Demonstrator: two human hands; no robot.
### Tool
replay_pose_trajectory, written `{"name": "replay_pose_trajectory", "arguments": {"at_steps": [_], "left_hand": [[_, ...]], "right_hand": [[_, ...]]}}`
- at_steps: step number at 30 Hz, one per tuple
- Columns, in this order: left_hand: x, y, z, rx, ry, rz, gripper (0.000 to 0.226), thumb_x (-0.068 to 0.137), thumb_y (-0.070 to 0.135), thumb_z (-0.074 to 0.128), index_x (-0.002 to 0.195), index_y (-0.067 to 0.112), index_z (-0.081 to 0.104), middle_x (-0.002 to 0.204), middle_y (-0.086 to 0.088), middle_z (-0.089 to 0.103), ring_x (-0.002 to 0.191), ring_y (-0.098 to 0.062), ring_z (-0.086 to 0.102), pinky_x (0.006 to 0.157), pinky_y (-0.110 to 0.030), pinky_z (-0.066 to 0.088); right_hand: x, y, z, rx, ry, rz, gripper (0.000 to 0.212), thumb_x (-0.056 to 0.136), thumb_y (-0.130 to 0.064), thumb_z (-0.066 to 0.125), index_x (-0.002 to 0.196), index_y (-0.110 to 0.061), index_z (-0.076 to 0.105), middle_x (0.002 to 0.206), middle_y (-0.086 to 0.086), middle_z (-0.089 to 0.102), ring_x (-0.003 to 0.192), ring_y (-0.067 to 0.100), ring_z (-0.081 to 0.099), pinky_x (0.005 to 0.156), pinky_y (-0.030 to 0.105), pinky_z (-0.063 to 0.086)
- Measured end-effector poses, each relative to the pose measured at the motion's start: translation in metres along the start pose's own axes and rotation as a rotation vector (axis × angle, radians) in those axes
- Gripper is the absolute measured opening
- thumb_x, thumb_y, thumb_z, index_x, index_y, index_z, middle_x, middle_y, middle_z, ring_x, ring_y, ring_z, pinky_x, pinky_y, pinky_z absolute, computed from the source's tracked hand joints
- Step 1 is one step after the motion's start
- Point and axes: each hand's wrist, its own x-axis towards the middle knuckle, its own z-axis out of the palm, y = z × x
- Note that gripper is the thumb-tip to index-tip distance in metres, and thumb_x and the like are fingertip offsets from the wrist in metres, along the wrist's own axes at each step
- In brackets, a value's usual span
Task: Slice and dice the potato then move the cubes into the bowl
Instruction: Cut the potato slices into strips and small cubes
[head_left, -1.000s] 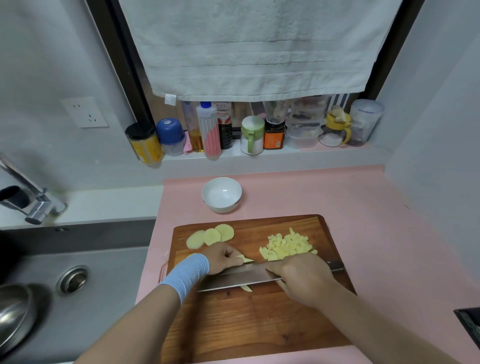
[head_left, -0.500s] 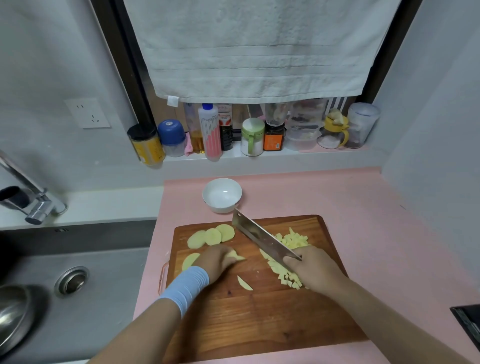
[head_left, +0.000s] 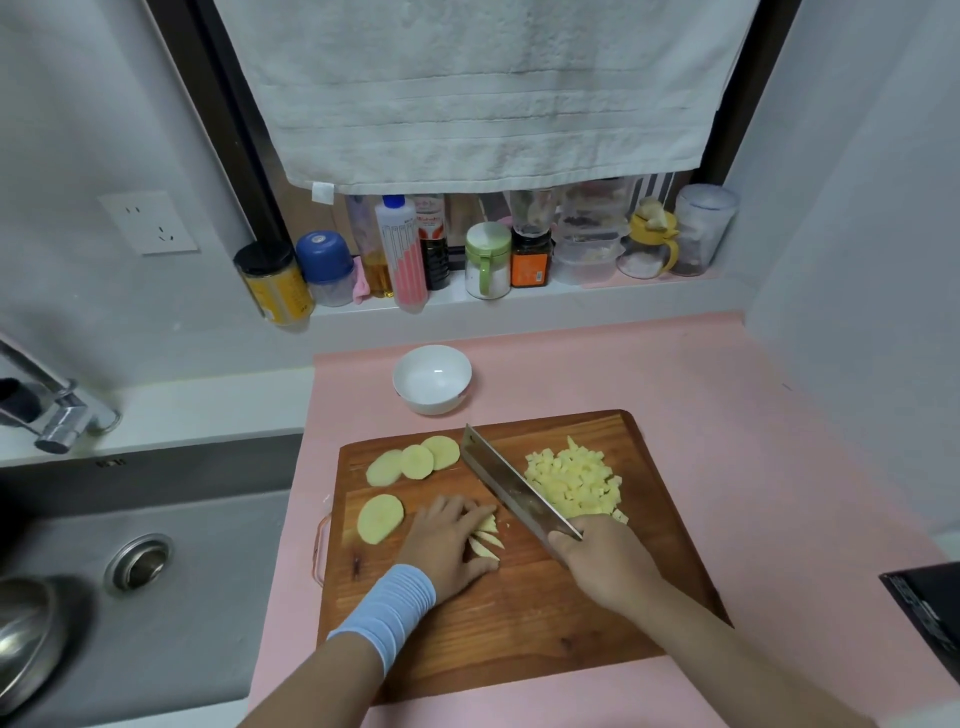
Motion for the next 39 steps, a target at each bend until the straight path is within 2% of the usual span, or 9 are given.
{"name": "replay_pose_trajectory", "arguments": {"at_steps": [6,10,14,17,22,25,30,36,39], "left_hand": [[-0.011,0.023,0.017,-0.127,0.14,-0.244,0.054,0.089,0.054,0.06,0.138,0.031,0.054,0.121,0.008,0.053,0.112,-0.016,0.044,0.097,-0.029,0.038],[-0.018,0.022,0.022,-0.252,0.186,-0.263,0.06,0.087,0.043,0.068,0.141,0.024,0.051,0.12,0.004,0.055,0.114,-0.016,0.044,0.103,-0.028,0.038],[-0.024,0.023,0.024,-0.362,0.236,-0.27,0.057,0.085,0.031,0.074,0.137,0.021,0.054,0.118,0.005,0.058,0.111,-0.013,0.045,0.101,-0.026,0.038],[-0.03,0.029,0.029,-0.419,0.299,-0.268,0.055,0.082,0.024,0.077,0.133,0.023,0.057,0.112,0.009,0.059,0.108,-0.011,0.045,0.098,-0.022,0.037],[-0.034,0.031,0.033,-0.494,0.362,-0.306,0.05,0.08,0.024,0.08,0.126,0.02,0.06,0.114,0.008,0.06,0.108,-0.005,0.044,0.099,-0.022,0.038],[-0.039,0.027,0.033,-0.418,0.399,-0.216,0.045,0.08,0.029,0.077,0.12,0.02,0.06,0.117,0.008,0.054,0.11,-0.007,0.043,0.097,-0.018,0.035],[-0.046,0.014,0.034,-0.225,0.452,0.066,0.011,0.088,0.024,0.066,0.091,0.013,0.062,0.102,0.002,0.055,0.094,-0.018,0.051,0.082,-0.029,0.048],[-0.037,0.014,0.031,-0.182,0.449,0.128,0.008,0.088,0.018,0.065,0.083,0.012,0.064,0.09,0.001,0.055,0.085,-0.018,0.05,0.075,-0.029,0.049],[-0.036,0.016,0.03,-0.215,0.452,0.121,0.006,0.086,0.015,0.066,0.082,0.012,0.065,0.088,0.002,0.055,0.086,-0.018,0.05,0.077,-0.027,0.049]], "right_hand": [[-0.004,0.001,0.011,-0.064,0.02,0.025,0.032,0.101,-0.045,0.05,0.078,-0.026,0.063,0.075,-0.007,0.066,0.076,0.015,0.065,0.058,0.029,0.044],[-0.01,0.003,0.015,-0.11,0.021,0.009,0.03,0.102,-0.043,0.048,0.097,-0.025,0.071,0.076,-0.009,0.066,0.073,0.012,0.064,0.056,0.027,0.043],[-0.016,0.005,0.021,-0.129,0.0,-0.024,0.027,0.103,-0.041,0.047,0.091,-0.027,0.067,0.072,-0.01,0.06,0.068,0.01,0.059,0.053,0.026,0.04],[-0.019,0.001,0.028,-0.137,-0.033,-0.049,0.027,0.102,-0.041,0.047,0.092,-0.029,0.068,0.074,-0.01,0.062,0.073,0.013,0.063,0.058,0.028,0.047],[-0.019,-0.003,0.029,-0.164,-0.05,-0.076,0.027,0.102,-0.042,0.047,0.092,-0.029,0.068,0.077,-0.01,0.065,0.074,0.012,0.063,0.061,0.029,0.047],[-0.019,-0.002,0.025,-0.172,-0.04,-0.073,0.028,0.103,-0.042,0.047,0.087,-0.027,0.066,0.075,-0.009,0.064,0.073,0.012,0.063,0.059,0.029,0.045],[-0.023,-0.004,0.026,-0.194,-0.009,-0.107,0.027,0.103,-0.042,0.046,0.095,-0.029,0.068,0.076,-0.011,0.064,0.073,0.009,0.063,0.06,0.027,0.048],[-0.039,-0.013,0.035,-0.236,0.048,-0.162,0.026,0.103,-0.042,0.042,0.098,-0.033,0.066,0.076,-0.011,0.064,0.072,0.009,0.061,0.066,0.029,0.052],[-0.044,-0.014,0.039,-0.261,0.074,-0.173,0.025,0.102,-0.041,0.042,0.102,-0.034,0.066,0.081,-0.01,0.066,0.073,0.012,0.058,0.065,0.03,0.047]]}}
